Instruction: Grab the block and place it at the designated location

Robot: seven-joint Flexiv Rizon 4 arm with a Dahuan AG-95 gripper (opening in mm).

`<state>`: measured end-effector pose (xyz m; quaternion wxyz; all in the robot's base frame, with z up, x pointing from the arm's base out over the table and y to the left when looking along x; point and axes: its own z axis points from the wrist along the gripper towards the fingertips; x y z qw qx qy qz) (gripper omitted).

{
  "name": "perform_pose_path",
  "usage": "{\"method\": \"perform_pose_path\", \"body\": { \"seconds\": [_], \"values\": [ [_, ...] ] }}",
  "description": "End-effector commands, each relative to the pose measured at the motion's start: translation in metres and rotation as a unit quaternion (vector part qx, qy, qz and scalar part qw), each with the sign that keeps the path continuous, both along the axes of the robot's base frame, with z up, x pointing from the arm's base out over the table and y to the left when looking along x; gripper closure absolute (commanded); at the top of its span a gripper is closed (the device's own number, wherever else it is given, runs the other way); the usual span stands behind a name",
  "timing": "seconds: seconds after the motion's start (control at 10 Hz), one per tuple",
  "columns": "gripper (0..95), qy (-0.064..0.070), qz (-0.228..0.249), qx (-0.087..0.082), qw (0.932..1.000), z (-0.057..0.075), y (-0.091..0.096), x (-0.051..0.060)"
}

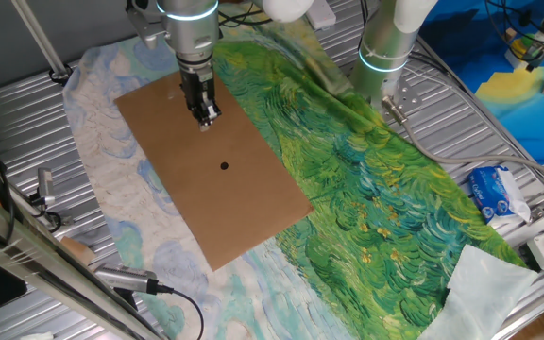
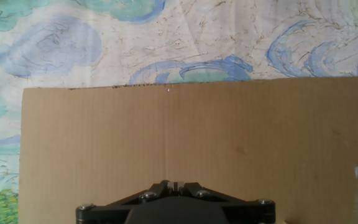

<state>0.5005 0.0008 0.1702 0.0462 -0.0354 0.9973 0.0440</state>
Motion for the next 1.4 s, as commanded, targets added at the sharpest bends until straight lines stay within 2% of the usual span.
{"method": "perform_pose_path", "body": {
  "seconds": [0.1, 0.7, 0.9, 1.1, 1.2, 1.3, 1.4],
  "values": [
    [95.0, 0.001, 0.0, 0.0, 1.0, 0.0, 0.0, 0.0],
    [95.0, 0.002, -0.002, -0.001, 1.0, 0.0, 0.0, 0.0],
    [95.0, 0.008, -0.007, -0.001, 0.9999, -0.001, 0.0, 0.0],
    [95.0, 0.081, -0.033, -0.004, 0.9962, 0.002, -0.002, -0.001],
    [95.0, 0.102, -0.035, -0.011, 0.9941, 0.005, -0.007, -0.004],
    [95.0, 0.108, -0.038, -0.014, 0.9934, 0.007, -0.017, -0.011],
    [95.0, 0.107, -0.034, -0.014, 0.9936, 0.005, -0.03, -0.018]
  ]
}}
